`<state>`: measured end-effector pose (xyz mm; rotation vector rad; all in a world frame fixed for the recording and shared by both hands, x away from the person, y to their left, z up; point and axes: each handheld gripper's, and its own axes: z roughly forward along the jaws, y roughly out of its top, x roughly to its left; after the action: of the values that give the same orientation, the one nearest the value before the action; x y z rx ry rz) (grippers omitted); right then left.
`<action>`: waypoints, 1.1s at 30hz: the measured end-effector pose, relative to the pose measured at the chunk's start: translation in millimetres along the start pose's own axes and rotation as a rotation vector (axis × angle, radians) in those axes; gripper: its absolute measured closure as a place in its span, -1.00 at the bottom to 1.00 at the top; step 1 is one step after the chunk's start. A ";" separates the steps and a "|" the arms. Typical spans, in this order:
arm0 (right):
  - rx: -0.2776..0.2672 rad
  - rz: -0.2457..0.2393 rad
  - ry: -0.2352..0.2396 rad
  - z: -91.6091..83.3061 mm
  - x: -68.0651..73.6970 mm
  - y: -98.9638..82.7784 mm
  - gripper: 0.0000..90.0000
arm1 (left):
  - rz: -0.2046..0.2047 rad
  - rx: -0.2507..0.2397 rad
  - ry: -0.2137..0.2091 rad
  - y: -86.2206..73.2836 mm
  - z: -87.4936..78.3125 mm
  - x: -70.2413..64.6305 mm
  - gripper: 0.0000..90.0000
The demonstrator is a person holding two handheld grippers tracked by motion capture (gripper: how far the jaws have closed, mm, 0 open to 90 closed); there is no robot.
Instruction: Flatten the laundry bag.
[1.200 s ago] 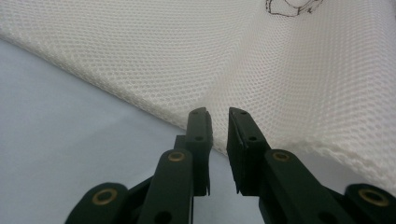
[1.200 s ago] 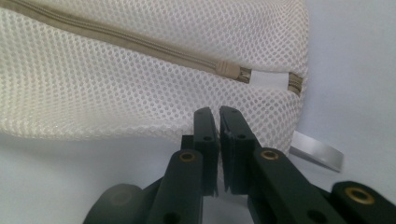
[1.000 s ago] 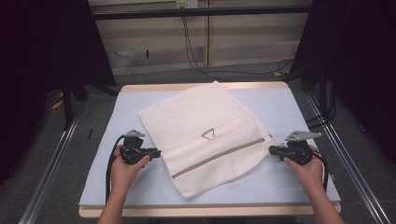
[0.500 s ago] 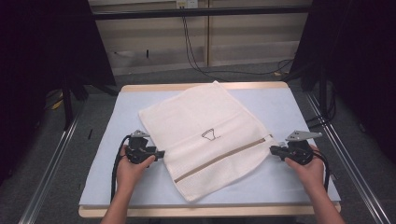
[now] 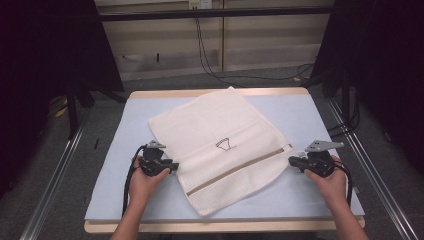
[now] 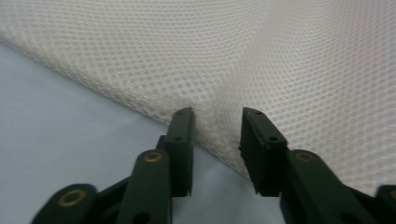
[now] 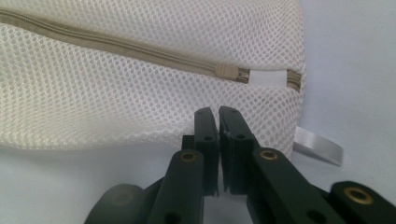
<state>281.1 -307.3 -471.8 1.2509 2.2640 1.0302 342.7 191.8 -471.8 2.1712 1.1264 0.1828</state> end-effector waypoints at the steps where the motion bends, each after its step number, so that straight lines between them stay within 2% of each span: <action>1: 0.001 0.003 0.000 0.2 0.4 0.0 0.92 | 0.003 0.002 -0.008 0.5 0.1 0.4 0.54; 2: 0.003 0.005 -0.002 1.0 1.1 0.2 0.92 | 0.004 0.004 -0.014 0.7 0.7 0.6 0.70; 4: 0.003 0.004 -0.002 1.1 1.2 0.2 0.92 | 0.000 0.008 -0.027 2.2 1.7 -0.3 0.81; 6: 0.003 0.006 0.000 0.8 1.2 0.1 0.92 | 0.009 0.016 -0.023 3.7 1.7 -0.8 0.88; 7: 0.002 0.005 0.001 0.6 1.1 -0.1 0.92 | 0.000 0.012 -0.021 4.7 1.7 -1.0 0.90; 12: 0.003 0.001 0.030 -0.9 2.8 -1.7 0.92 | 0.006 0.012 -0.003 7.1 0.4 5.8 0.92; 15: 0.004 -0.004 0.049 -2.3 6.1 -2.6 0.92 | -0.024 -0.014 0.004 8.5 0.1 19.2 0.92; 17: 0.007 -0.007 0.057 -2.6 8.0 -3.1 0.92 | -0.039 -0.026 0.009 9.5 0.7 21.7 0.92; 19: 0.017 -0.021 0.075 -3.4 12.2 -3.7 0.92 | -0.032 -0.026 0.023 12.5 1.2 26.2 0.92; 20: 0.017 -0.026 0.085 -4.0 14.3 -4.2 0.92 | -0.013 -0.015 0.028 14.2 1.3 28.9 0.92; 21: 0.024 -0.039 0.110 -5.0 18.6 -5.0 0.91 | -0.007 -0.016 0.036 15.7 2.2 30.6 0.91; 22: 0.024 -0.039 0.110 -5.0 18.6 -5.0 0.91 | -0.026 -0.030 0.033 16.5 4.2 30.8 0.91; 23: 0.021 -0.043 0.114 -5.6 20.5 -5.4 0.89 | -0.017 -0.024 0.035 17.2 4.4 32.8 0.89; 25: 0.009 -0.044 0.122 -7.7 23.1 -6.1 0.75 | -0.022 -0.022 0.047 17.8 4.3 34.3 0.81; 28: -0.013 -0.023 0.138 -12.0 24.8 -5.1 0.45 | -0.060 -0.048 0.040 17.6 0.1 32.2 0.64; 29: -0.038 0.007 0.126 -16.0 24.5 -2.8 0.28 | -0.060 -0.059 0.045 17.3 -1.8 31.1 0.49; 31: -0.050 0.009 0.118 -17.7 23.7 -1.7 0.27 | -0.070 -0.062 0.027 16.8 -5.3 27.7 0.43; 33: -0.075 0.016 0.087 -19.3 21.1 0.1 0.12 | -0.079 -0.058 0.019 15.8 -6.2 22.2 0.30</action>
<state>257.9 -297.8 -457.9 1.2178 2.2601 1.1852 364.5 205.7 -461.1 2.0741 1.2010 0.1992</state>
